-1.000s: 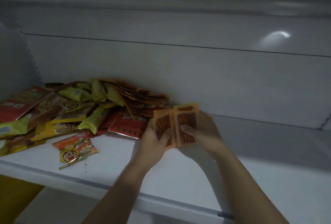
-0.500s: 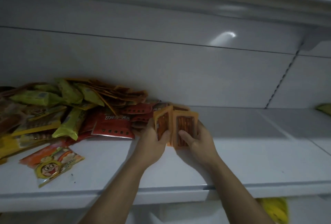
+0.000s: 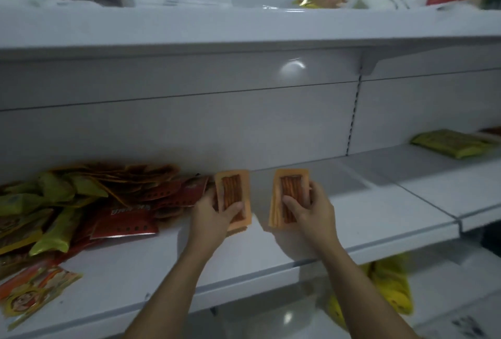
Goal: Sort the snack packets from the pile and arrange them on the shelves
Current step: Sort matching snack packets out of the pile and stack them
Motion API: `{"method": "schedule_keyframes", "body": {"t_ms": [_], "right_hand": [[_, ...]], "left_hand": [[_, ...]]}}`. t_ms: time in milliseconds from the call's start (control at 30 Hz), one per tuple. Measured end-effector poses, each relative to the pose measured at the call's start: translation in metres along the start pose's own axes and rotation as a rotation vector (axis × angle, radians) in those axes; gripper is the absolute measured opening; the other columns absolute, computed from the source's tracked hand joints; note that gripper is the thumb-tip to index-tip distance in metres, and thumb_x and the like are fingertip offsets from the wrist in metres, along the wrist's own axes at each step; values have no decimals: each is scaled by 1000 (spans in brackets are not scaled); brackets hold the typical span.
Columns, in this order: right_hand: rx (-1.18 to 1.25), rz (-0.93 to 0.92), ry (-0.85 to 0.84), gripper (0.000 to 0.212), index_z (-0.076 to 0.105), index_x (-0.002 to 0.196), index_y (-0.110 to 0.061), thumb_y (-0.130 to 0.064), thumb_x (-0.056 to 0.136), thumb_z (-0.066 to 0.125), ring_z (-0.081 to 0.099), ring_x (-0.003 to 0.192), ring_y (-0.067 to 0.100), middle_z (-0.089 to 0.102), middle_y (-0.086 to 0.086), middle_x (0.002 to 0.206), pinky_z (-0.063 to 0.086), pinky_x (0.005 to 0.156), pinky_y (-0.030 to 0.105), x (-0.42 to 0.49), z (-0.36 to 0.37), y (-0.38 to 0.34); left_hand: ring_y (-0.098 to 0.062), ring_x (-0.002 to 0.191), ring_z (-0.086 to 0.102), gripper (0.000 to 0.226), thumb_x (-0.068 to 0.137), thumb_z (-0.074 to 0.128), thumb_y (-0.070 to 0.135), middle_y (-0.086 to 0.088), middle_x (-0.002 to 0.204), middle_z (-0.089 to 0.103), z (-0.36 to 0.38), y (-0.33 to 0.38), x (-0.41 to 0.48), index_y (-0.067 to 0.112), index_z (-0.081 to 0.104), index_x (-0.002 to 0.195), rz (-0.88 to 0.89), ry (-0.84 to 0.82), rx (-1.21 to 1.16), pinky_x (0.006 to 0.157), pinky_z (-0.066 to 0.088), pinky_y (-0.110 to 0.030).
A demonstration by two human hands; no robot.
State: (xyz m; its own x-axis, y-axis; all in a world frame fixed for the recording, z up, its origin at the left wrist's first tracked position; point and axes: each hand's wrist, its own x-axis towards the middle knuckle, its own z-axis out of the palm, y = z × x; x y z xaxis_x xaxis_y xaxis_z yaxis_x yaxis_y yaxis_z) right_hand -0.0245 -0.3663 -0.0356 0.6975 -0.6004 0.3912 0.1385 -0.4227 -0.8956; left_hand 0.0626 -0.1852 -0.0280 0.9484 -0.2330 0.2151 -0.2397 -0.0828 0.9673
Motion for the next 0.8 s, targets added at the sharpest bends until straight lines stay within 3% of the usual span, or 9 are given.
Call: {"method": "schedule_keyframes", "body": {"t_ms": [67,233,367,433,600,800], "right_hand": [[5,12,70,27,56,107,-28,-21,87,73,56,79,-5,60,-20,89,42,59,7,3,-38,2],[11,34,240,23,60,105,-29,-19,88,71,60,83,-2,65,-17,91,45,63,7,-1,-137,18],[65,85,398,23,64,104,-26,-14,86,73,66,88,7,70,-9,94,56,79,35,-23,-221,38],[60,108,456,21,64,103,-28,-15,88,72,66,88,9,70,-8,95,57,79,38,-39,-262,49],[3,164,623,20,64,108,-25,-18,90,70,65,88,6,68,-11,96,56,79,38,-78,-361,70],[-4,207,794,22,65,110,-19,-14,89,70,67,85,5,70,-6,98,57,73,26,-114,-448,82]], "left_hand": [[-13,79,73,29,82,75,1,-1,95,75,34,13,-8,26,68,95,0,-27,-35,67,61,-41],[-20,90,72,26,83,76,6,2,95,76,131,39,-36,20,72,105,48,-177,-61,84,59,-44],[-12,89,70,26,83,76,11,4,98,75,212,55,-66,28,69,102,90,-314,-43,81,59,-38],[-12,90,70,27,83,77,13,8,96,74,250,62,-83,34,67,96,119,-373,-28,82,59,-38],[-9,90,69,25,82,77,14,10,94,74,339,75,-131,34,67,93,183,-545,-21,84,57,-40],[-7,86,71,26,84,75,10,9,92,75,419,88,-189,26,69,104,124,-723,-151,72,57,-22]]}}
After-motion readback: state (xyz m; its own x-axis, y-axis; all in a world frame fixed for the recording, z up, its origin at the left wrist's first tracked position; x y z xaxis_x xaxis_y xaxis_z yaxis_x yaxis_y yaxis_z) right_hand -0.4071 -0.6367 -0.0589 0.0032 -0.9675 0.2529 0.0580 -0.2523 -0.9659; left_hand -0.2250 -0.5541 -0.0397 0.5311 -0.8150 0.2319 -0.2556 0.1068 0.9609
